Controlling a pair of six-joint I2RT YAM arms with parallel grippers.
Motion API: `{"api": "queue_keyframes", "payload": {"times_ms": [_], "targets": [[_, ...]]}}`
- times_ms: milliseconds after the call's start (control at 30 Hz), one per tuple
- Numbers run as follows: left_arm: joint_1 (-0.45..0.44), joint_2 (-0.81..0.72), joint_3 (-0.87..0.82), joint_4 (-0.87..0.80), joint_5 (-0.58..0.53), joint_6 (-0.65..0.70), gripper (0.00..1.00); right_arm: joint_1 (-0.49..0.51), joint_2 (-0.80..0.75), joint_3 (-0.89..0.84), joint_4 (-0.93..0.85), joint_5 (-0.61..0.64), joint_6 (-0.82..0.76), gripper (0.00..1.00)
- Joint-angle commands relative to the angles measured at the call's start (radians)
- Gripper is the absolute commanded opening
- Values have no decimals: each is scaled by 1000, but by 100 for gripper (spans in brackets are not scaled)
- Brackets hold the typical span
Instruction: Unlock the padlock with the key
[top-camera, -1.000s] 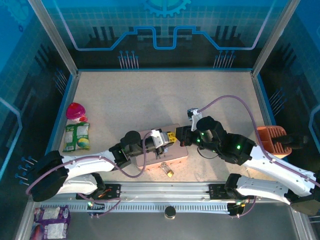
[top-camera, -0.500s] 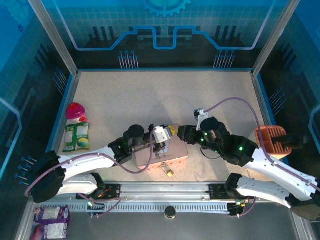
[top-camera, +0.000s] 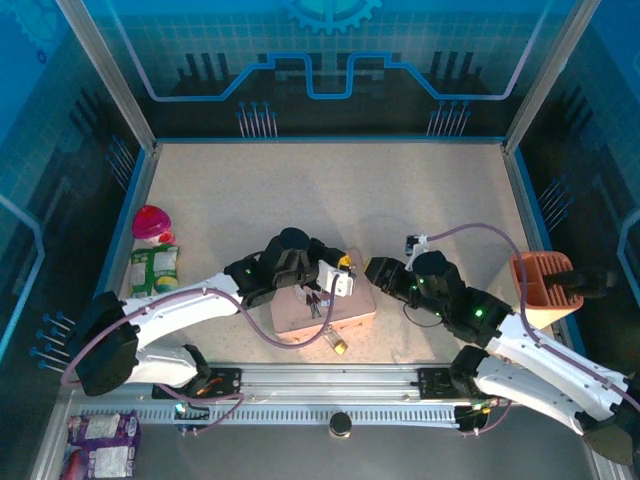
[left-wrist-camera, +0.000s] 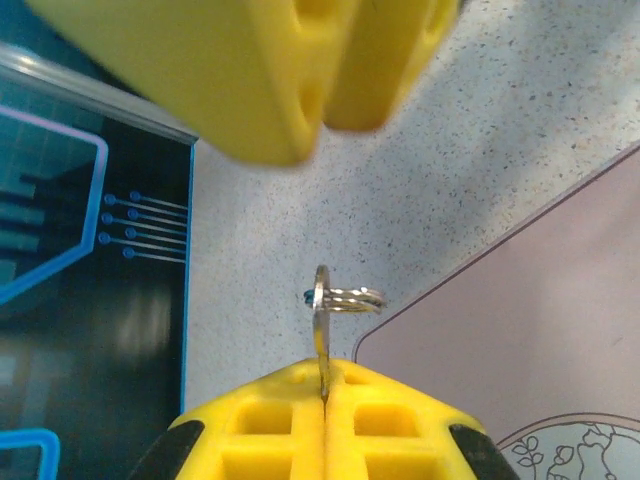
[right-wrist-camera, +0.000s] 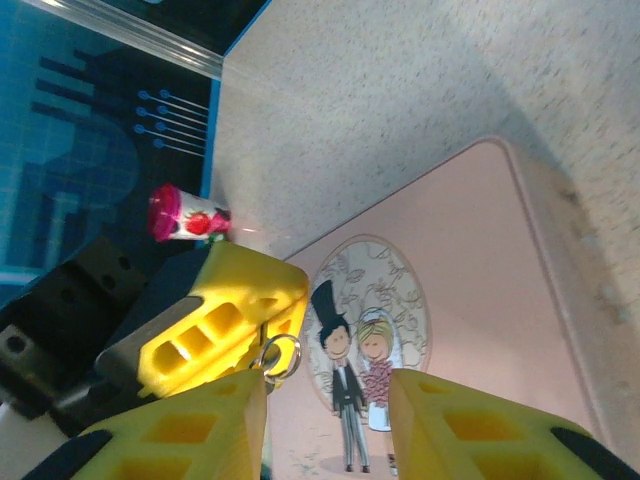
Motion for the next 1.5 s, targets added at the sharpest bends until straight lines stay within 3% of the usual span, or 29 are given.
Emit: {"api": "queue_keyframes", "payload": {"times_ms": [0,167,300,467,700,1200,1333,1467], "targets": [[4,-19,31,-37,67,130,0,-5,6,-55,185,-49,148,38],[3,-59,24,-39,102,127,0,-19,9,-125,358,-112,243,35],[2,-69,0,-2,90,122,0,-14,-42,-72,233,-71,209,36],[-8,-59,-4,23,92,114,0,-15,-31,-148,398,-107,320,33],[-10,-54,-7,47,92,104,0,-9,33,-125,417,-133,322,31],[-12,-48,-27,90,90,74,1,-9,29,-121,381,-111,305,7],[-12,-54,-70,218,66,-6,18,-26,20,-113,348,-104,249,0],[-9,-85,-134,393,25,-214,37,-95,12,-111,316,-134,142,0]]}}
